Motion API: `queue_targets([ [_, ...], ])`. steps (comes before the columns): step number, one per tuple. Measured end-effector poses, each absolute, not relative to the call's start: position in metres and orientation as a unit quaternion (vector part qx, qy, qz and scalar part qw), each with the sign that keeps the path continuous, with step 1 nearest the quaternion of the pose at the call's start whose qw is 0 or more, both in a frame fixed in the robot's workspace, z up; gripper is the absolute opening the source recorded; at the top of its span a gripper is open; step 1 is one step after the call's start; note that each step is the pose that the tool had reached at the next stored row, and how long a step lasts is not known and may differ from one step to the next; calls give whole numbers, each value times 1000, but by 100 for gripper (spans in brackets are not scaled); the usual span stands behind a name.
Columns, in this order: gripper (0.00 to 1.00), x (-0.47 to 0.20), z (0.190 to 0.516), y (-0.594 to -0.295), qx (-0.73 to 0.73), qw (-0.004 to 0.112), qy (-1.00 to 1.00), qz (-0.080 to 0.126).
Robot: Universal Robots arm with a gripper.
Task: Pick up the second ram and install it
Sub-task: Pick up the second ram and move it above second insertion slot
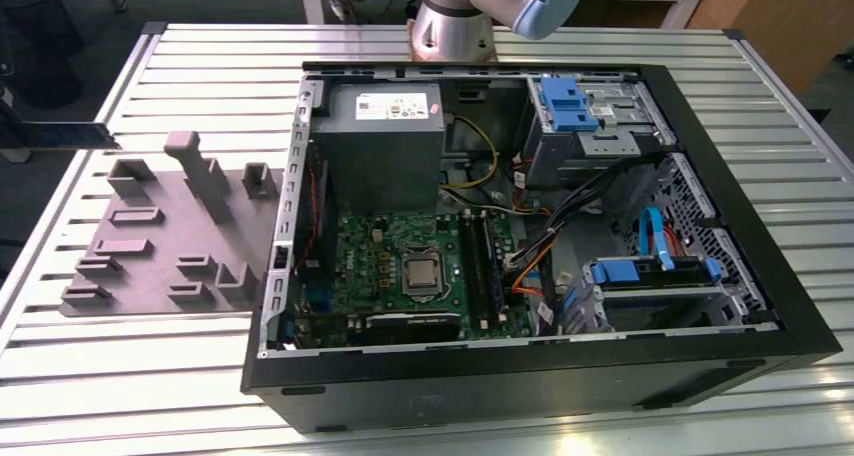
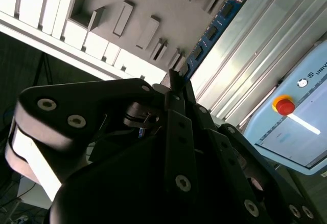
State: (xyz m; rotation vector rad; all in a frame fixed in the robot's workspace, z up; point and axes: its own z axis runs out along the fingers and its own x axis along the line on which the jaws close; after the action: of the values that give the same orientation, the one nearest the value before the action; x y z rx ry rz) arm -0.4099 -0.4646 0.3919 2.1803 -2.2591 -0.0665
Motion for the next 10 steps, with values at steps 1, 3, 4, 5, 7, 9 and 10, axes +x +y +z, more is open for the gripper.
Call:
queue_targets([
  [1, 14, -410, 393, -465, 694, 1, -719, -21],
  [3, 14, -410, 395, -465, 694, 1, -719, -21],
  [4, 14, -410, 395, -465, 694, 1, -719, -21],
  [5, 14, -410, 396, -465, 694, 1, -719, -21],
  [7, 14, -410, 399, -465, 694, 1, -719, -21],
  [9, 14, -410, 401, -465, 694, 1, -719, -21],
  [10, 14, -410, 402, -465, 694, 1, -719, -21],
])
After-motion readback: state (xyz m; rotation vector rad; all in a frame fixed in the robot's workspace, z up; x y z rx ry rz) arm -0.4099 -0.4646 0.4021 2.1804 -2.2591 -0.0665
